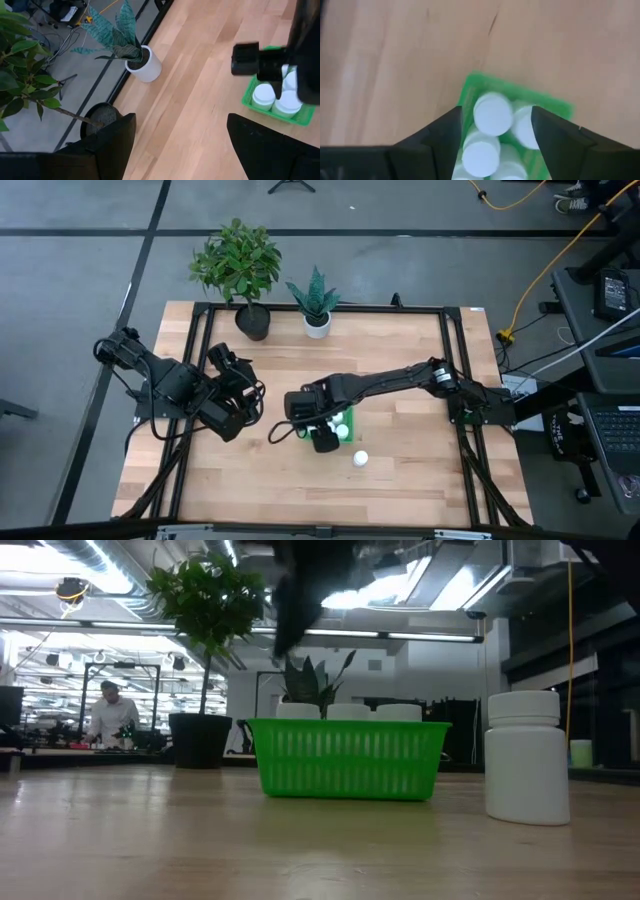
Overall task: Pick and place pill bottles into a basket
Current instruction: Put the white pill bottle into the green bin
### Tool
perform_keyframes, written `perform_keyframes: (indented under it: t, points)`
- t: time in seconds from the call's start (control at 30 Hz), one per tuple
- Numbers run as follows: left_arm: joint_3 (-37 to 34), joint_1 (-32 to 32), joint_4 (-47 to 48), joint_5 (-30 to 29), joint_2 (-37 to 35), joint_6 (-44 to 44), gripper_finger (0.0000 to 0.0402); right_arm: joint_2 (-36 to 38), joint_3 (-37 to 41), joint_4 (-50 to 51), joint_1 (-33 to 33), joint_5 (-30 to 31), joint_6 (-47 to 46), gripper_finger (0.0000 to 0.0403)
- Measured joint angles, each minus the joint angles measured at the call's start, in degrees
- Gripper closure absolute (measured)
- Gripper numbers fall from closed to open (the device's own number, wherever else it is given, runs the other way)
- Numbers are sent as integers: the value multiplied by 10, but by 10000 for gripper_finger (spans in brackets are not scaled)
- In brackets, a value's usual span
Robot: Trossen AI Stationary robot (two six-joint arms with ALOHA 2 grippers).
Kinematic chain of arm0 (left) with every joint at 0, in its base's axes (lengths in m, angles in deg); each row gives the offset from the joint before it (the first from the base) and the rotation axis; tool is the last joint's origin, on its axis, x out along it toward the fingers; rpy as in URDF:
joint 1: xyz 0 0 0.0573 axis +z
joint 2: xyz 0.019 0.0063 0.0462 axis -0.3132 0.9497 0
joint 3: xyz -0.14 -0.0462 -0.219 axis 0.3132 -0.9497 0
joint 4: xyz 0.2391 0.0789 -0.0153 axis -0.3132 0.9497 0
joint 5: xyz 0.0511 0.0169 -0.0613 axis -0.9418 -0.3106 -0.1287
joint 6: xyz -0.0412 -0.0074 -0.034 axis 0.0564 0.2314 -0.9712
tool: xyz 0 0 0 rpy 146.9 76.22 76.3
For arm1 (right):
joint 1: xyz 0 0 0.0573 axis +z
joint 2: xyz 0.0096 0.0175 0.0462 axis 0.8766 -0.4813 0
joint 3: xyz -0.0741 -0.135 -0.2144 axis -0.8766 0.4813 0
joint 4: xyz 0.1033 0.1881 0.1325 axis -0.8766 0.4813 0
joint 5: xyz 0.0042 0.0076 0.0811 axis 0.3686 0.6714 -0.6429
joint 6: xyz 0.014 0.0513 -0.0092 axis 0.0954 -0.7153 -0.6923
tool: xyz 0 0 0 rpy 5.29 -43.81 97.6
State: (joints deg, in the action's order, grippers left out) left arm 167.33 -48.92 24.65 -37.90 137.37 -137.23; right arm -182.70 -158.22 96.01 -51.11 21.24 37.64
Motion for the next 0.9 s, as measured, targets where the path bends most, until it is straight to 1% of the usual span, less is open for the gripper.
perform_keyframes:
  t: [0.1, 0.2, 0.23, 0.33, 0.47, 0.53, 0.6, 0.67, 0.77, 0.83, 0.9]
  points:
    - [0, 0, 0, 0, 0, 3, 96, 0, -66, 33, 1, 32, 3, 169]
    - [0, 0, 0, 1, 0, 4, 96, 5, -130, 89, 1, 95, 10, 176]
    - [0, -1, 0, 1, 0, 4, 96, 19, -132, 98, -2, 117, 10, 178]
    - [0, -8, 0, 0, 0, 11, 96, 85, -87, 116, -17, 163, -11, 185]
    - [0, -20, -2, 0, 2, 32, 96, 204, 22, 115, -32, 207, -62, 190]
    - [0, -19, -15, 3, 7, 52, 95, 279, 94, 81, -32, 231, -84, 191]
    - [0, -9, -43, 14, 13, 86, 95, 360, 177, 30, -32, 240, -104, 191]
    - [0, 10, -91, 43, 22, 136, 95, 440, 263, -35, -29, 241, -119, 191]
    - [0, 46, -176, 105, 42, 224, 95, 548, 388, -121, -14, 242, -142, 191]
    - [0, 73, -233, 148, 59, 281, 95, 616, 457, -153, 1, 239, -169, 191]
    - [0, 100, -283, 205, 78, 326, 94, 674, 510, -169, 17, 239, -208, 191]
